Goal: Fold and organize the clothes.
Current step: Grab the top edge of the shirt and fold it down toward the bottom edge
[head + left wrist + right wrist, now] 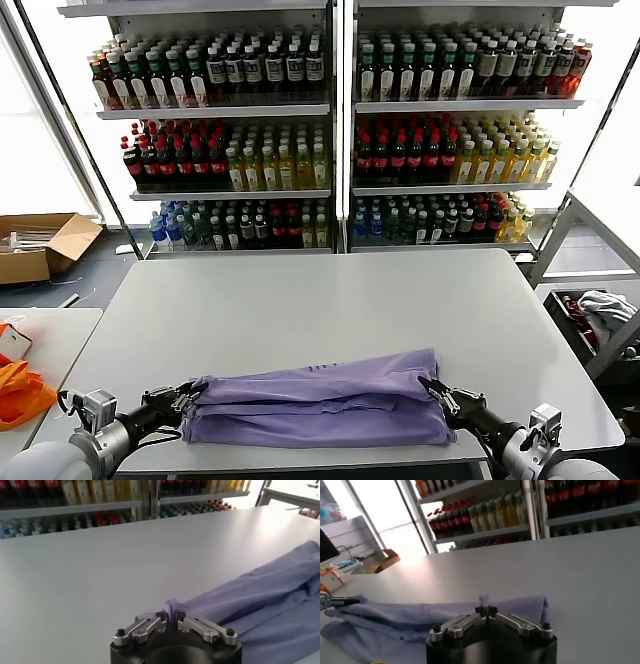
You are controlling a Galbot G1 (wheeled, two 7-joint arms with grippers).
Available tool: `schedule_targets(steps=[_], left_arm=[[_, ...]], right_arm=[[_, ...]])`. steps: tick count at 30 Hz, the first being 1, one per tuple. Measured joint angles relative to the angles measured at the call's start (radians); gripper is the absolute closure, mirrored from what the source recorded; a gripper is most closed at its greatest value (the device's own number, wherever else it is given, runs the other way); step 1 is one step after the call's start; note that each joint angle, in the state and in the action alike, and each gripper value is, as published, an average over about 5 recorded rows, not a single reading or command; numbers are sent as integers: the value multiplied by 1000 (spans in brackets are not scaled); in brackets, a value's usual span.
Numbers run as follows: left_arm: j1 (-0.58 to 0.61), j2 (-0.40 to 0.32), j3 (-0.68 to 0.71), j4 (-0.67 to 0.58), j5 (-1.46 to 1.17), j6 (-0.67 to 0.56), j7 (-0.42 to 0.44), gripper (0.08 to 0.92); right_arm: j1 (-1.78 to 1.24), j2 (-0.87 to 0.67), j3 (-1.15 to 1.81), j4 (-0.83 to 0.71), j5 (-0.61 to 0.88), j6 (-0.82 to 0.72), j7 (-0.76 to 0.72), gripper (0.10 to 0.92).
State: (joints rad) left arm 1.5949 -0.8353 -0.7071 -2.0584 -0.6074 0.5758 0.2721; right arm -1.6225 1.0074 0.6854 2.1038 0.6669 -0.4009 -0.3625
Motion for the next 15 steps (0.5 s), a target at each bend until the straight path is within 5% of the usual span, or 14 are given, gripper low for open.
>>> schedule_targets(steps=[15], left_arm=[[47, -35, -63, -96, -28, -2, -80, 279]], right_arm=[[-1, 28, 103, -1, -44, 152, 48, 454]])
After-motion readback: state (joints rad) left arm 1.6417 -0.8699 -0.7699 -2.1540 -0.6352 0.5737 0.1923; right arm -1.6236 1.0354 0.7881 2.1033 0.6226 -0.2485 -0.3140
